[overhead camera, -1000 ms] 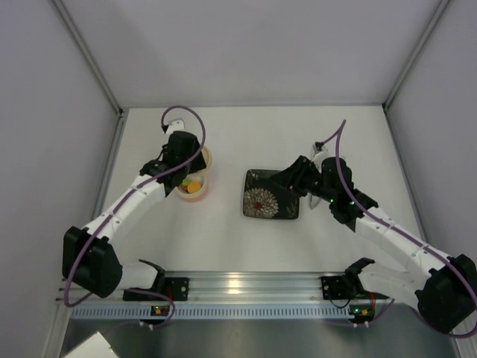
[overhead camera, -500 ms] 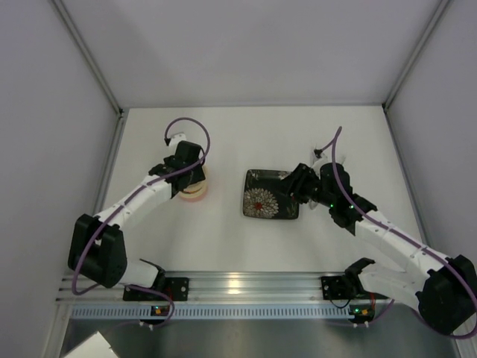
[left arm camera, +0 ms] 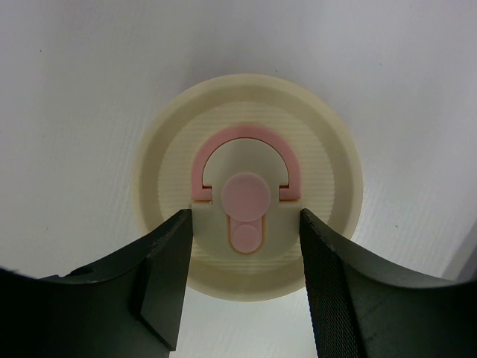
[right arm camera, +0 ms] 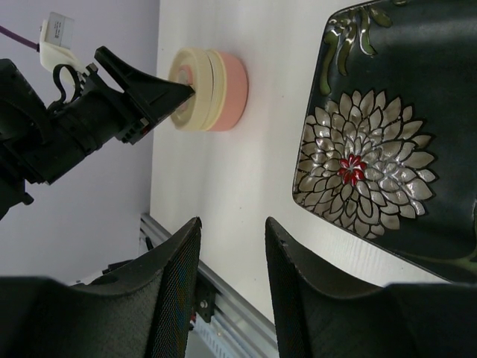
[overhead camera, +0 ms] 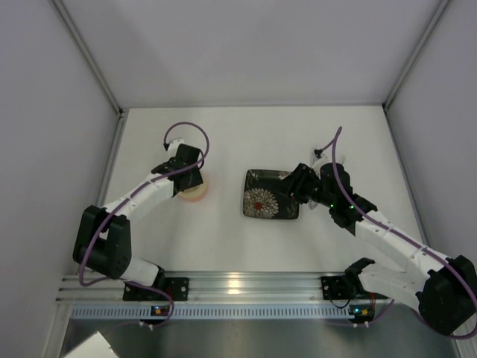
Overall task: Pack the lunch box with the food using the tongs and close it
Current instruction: Close the box lid on the packing box.
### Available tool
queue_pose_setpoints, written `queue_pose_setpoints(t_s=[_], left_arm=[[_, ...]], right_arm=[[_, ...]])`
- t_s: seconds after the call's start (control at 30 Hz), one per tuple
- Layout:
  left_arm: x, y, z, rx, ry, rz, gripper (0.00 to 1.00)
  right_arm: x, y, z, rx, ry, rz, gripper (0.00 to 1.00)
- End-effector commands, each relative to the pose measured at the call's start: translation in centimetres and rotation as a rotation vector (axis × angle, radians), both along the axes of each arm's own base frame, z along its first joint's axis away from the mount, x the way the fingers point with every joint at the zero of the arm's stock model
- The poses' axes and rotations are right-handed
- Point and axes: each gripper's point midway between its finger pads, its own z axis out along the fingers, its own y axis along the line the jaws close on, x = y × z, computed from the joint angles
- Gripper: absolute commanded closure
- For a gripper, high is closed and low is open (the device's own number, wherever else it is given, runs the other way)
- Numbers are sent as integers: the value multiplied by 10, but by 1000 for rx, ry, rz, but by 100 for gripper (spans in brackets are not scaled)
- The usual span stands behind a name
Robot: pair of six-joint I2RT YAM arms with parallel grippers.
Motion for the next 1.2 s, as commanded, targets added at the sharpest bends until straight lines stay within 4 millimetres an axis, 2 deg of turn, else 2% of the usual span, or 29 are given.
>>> queue_pose_setpoints(t_s=[0.0,0.4,0.6,1.17], left_arm=[[10,1,2,-17,-43,23,100],[12,-8,-6,-53,-26,-8,100],[8,-5,-12,-46,-17,-4,100],[-2,5,-43,34,81,12,100]], right_arm=[[0,-6,6,-2,-36,-3,61],[0,-7,7,-3,-45,-7,61],[0,-7,5,-8,-41,-9,60],[0,-7,-1,-16,-30,-9,60]])
